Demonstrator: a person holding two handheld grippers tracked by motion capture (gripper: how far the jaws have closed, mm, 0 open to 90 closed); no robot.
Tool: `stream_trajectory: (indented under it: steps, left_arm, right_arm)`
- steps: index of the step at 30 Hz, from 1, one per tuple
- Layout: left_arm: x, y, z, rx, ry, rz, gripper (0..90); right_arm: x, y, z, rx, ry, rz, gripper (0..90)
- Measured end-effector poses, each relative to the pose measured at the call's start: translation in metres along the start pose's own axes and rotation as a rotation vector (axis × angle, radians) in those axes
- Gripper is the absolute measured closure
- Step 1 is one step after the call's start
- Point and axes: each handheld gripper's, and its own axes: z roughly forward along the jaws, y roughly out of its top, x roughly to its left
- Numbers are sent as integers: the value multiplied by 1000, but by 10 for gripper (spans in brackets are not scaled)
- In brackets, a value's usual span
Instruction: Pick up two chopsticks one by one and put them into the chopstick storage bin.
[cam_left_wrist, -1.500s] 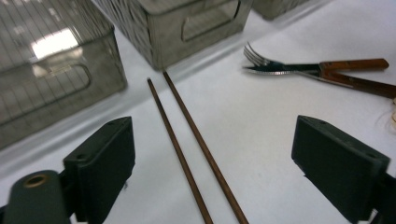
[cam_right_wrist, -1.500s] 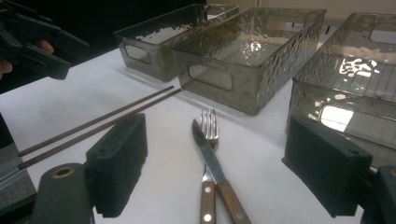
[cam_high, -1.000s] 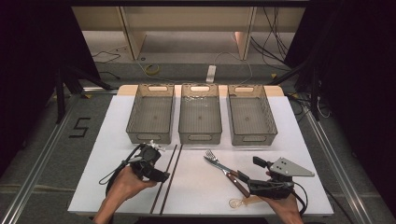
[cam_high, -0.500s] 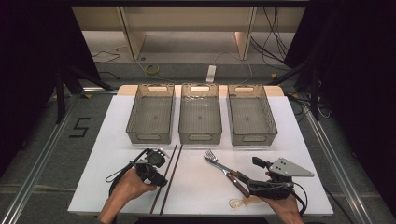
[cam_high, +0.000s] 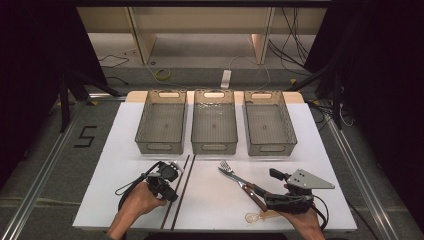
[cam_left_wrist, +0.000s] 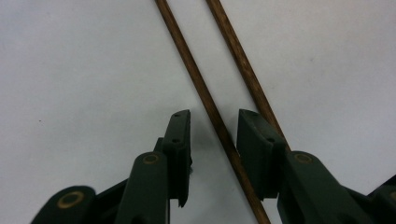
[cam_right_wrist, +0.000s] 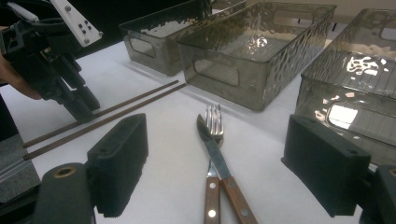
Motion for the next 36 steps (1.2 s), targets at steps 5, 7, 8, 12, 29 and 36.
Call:
stream_trajectory:
  steps: [5,7,8,12,29,36]
  left_arm:
    - [-1,0,1,5,5,10,636]
    - [-1,0,1,4,8,12,647]
    - [-1,0,2,4,13,15,647]
    - [-2,0,2,4,30,27,697]
    - [11,-3,0,-14,-1,-21,831]
    - [12,-3,0,-16,-5,-25,839]
  right_arm:
    - [0,0,1,5,0,-6,225]
    - [0,0,1,6,-1,-6,225]
    - [0,0,1,6,-1,-6,225]
    - [1,0,1,11,-2,-14,227]
    - [3,-1,2,21,1,-34,229]
    - [3,-1,3,23,3,-37,229]
